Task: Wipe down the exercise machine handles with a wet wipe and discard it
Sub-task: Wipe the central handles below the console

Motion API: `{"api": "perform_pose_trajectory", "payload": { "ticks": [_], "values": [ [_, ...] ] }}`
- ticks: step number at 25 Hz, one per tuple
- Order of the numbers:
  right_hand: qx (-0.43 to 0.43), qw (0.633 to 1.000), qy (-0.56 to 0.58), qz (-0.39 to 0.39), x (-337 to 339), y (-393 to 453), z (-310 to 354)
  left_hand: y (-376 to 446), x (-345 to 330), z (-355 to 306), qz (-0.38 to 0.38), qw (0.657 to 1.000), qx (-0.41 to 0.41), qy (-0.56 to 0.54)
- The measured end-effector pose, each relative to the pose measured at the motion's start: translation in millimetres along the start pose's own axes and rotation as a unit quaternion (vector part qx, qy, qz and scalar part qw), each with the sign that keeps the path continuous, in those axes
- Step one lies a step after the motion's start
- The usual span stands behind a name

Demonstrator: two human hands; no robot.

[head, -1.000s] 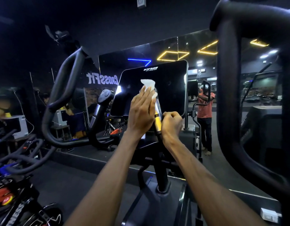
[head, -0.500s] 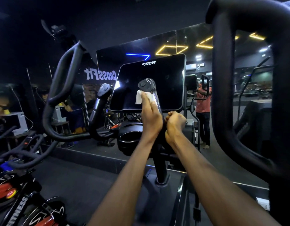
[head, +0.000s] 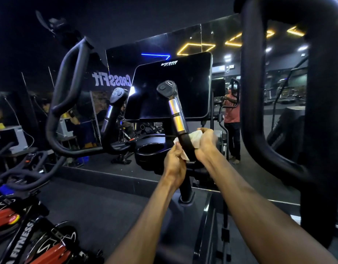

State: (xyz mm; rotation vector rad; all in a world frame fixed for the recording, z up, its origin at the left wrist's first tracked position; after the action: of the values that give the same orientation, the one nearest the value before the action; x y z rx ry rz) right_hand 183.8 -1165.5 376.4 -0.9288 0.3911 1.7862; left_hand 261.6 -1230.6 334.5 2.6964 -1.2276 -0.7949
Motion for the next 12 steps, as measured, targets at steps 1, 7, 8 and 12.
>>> {"api": "perform_pose_trajectory", "payload": {
  "ticks": [1, 7, 8, 12],
  "values": [
    [-0.001, 1.000, -0.006, 0.010, 3, -1, 0, 0, 1, 2, 0.007, 1.000, -0.014, 0.003],
    [0.155, 0.944, -0.214, 0.198, 2, -10, 4, 3, 25, 30, -0.060, 0.961, -0.064, 0.262],
    [0.151, 0.927, -0.259, 0.224, 6, -10, -1, 4, 31, 33, -0.061, 0.949, -0.076, 0.300],
    [0.192, 0.883, -0.350, 0.247, 27, -6, -8, 5, 43, 20, -0.095, 0.947, -0.094, 0.291]
  ]
}}
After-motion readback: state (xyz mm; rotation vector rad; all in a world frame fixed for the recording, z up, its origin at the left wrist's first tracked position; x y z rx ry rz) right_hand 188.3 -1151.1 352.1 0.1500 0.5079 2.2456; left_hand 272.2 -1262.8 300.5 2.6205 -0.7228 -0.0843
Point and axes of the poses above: each hand's wrist, its own y-axis towards the middle knuckle, its own x-axis out of the back of the hand, z = x × y, the point moved 5 cm from there along y, towards the middle knuckle, and after that the axes turned 12 degrees about y, right-handed, at the moved point
